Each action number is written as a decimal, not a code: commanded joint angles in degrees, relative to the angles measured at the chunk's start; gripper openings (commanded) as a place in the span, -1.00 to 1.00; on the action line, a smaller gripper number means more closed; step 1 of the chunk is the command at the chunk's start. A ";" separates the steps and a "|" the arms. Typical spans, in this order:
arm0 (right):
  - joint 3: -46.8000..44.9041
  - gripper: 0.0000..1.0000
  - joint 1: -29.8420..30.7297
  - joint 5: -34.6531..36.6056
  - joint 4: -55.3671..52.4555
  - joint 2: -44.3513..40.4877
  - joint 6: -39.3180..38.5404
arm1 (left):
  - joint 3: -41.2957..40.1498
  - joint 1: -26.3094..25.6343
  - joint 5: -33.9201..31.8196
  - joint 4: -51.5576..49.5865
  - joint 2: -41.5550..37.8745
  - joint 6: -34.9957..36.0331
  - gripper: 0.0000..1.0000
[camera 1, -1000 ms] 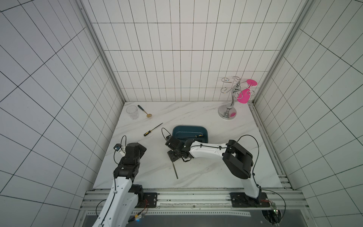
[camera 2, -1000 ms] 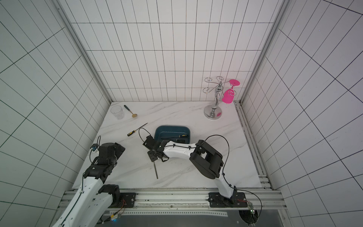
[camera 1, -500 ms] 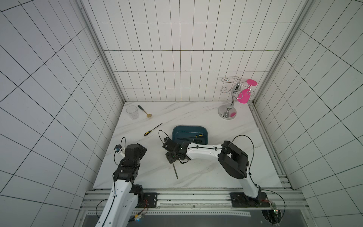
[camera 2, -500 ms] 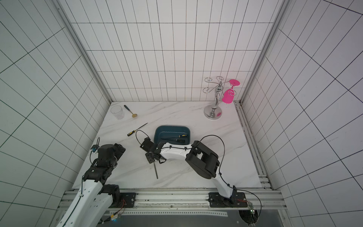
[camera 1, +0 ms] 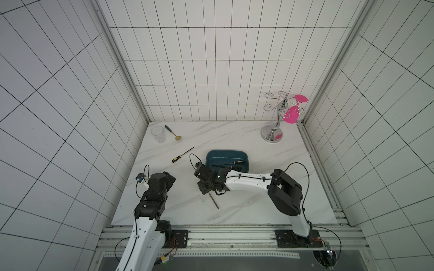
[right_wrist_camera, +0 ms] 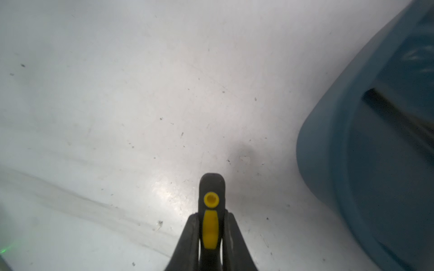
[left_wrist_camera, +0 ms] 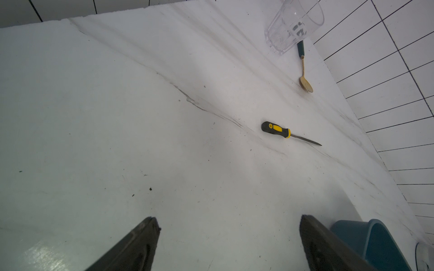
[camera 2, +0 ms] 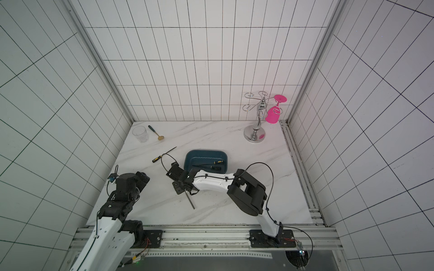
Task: Put the file tool into the storage box
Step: Pick up the file tool from the center of the board, then place the file tool in the storage box.
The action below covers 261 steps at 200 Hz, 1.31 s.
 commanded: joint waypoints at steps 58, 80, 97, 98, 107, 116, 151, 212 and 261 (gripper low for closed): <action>-4.72 -0.90 -2.92 -1.79 0.52 -21.28 1.26 | 1.29 0.27 2.41 -1.03 -2.26 -0.31 0.96; -11.46 -1.00 -7.54 -1.47 7.44 -27.24 8.23 | 0.88 0.26 4.10 -0.22 -3.15 -1.18 0.96; -18.88 -1.00 -11.70 -0.96 16.59 -31.48 17.09 | 0.19 0.22 5.31 2.09 -2.66 -2.34 0.95; -19.32 -1.00 -11.98 -0.85 17.09 -31.72 17.75 | 0.17 0.20 5.39 2.29 -2.61 -2.37 0.95; -23.73 -1.00 -13.93 1.17 21.78 -33.71 23.83 | 0.15 0.18 5.82 3.85 -1.88 -2.78 0.95; -28.96 -1.00 -15.33 4.30 27.72 -35.80 30.16 | 0.42 0.18 6.09 4.96 -0.98 -3.01 0.96; -36.71 -1.00 -16.18 20.33 34.72 -39.46 44.97 | 2.43 -0.15 4.87 7.17 1.74 -2.54 0.96; -35.16 -1.00 -15.01 39.97 21.20 -34.69 77.01 | 2.12 -3.08 1.80 11.58 3.56 -3.02 0.96; -29.74 -1.00 -15.45 36.18 23.20 -22.82 88.63 | 2.11 -4.68 -2.54 13.30 5.15 -0.69 0.96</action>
